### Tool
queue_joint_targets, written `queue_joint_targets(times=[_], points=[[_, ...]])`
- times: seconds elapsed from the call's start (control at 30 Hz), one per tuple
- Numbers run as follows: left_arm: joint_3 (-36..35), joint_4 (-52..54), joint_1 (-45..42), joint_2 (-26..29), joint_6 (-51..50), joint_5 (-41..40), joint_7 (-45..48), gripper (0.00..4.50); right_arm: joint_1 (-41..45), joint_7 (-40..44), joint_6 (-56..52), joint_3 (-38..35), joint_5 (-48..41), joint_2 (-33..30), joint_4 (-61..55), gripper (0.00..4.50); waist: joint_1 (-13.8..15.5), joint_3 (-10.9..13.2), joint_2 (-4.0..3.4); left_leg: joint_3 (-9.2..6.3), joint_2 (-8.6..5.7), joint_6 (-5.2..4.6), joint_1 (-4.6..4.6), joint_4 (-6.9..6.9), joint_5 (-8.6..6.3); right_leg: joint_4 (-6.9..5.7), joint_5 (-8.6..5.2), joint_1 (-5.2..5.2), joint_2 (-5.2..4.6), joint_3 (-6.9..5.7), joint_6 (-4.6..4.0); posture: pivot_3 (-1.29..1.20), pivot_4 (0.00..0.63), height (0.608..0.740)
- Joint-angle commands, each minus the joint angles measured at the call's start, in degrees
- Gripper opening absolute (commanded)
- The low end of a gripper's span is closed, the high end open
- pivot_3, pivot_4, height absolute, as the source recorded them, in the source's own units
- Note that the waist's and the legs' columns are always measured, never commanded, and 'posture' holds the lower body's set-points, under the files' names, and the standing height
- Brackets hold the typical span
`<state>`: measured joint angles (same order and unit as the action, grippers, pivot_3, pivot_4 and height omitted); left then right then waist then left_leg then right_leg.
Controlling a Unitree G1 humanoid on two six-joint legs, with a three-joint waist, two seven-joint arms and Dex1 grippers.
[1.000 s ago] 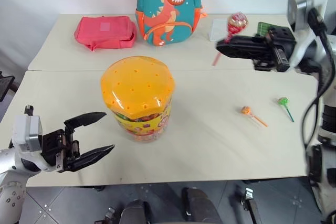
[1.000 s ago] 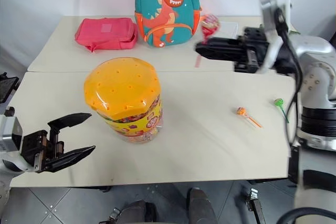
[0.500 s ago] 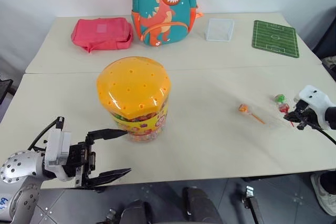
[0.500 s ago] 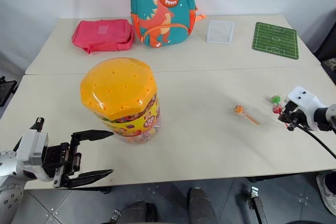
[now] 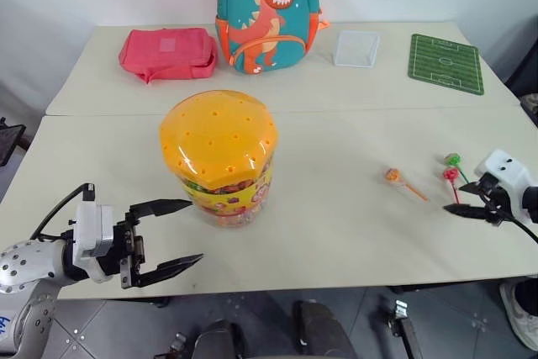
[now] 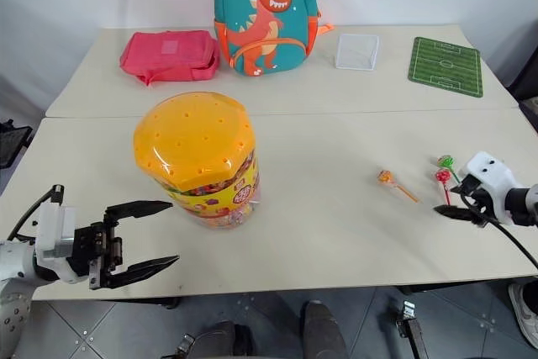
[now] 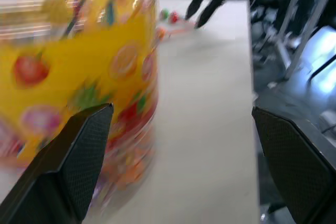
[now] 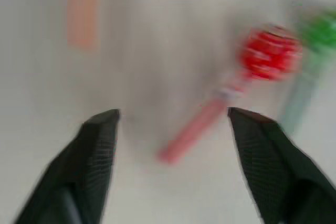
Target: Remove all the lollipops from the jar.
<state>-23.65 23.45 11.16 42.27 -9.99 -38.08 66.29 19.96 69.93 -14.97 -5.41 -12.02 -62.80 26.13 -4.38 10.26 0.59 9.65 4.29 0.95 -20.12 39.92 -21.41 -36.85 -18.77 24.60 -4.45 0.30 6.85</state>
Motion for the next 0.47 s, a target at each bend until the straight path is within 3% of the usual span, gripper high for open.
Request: queue_joint_targets(times=[0.03,0.1,0.2,0.37,0.47], points=[[-1.40,-4.31,-2.22,1.07,2.70,4.68,-2.86,4.50,-3.15,6.87,4.18,-10.34,-11.28,2.22,-7.84,4.48,0.11,0.00,0.00,0.00,-0.01,0.00,-0.01,0.00,0.00,0.01,0.01,-0.01,0.00,0.01,0.02,0.00,0.150,0.740],[-1.63,-6.65,-2.67,1.15,3.02,7.53,-5.74,4.50,-3.45,7.64,5.21,-15.28,-17.09,5.65,-11.48,4.48,0.25,0.00,0.00,-0.01,-0.02,-0.01,0.00,0.04,0.00,0.02,0.05,-0.05,0.00,0.02,0.08,0.00,0.150,0.740],[-2.18,-8.79,-2.58,0.05,4.23,9.18,-8.17,4.50,-5.27,7.34,5.80,-16.44,-19.32,8.46,-17.97,4.48,0.40,0.00,0.00,-0.01,-0.02,-0.02,0.02,0.03,-0.01,0.00,0.06,-0.04,-0.01,0.03,0.09,0.00,0.150,0.740],[-0.57,-16.49,-6.77,-3.86,8.84,16.26,-17.70,4.50,-13.67,5.87,8.18,-6.34,-18.60,16.61,-36.96,4.48,1.37,-0.01,0.02,-0.04,0.05,0.02,0.02,0.01,-0.03,-0.03,0.05,-0.02,0.00,-0.06,0.09,0.00,0.150,0.740],[0.12,-17.35,-8.60,-6.44,10.80,18.34,-21.59,4.50,-17.83,2.68,10.90,-2.22,-16.10,21.99,-40.17,4.48,1.81,-0.04,0.09,-0.09,0.02,0.02,-0.02,0.11,-0.03,-0.09,0.06,-0.04,-0.02,-0.10,0.09,0.00,0.150,0.740]])
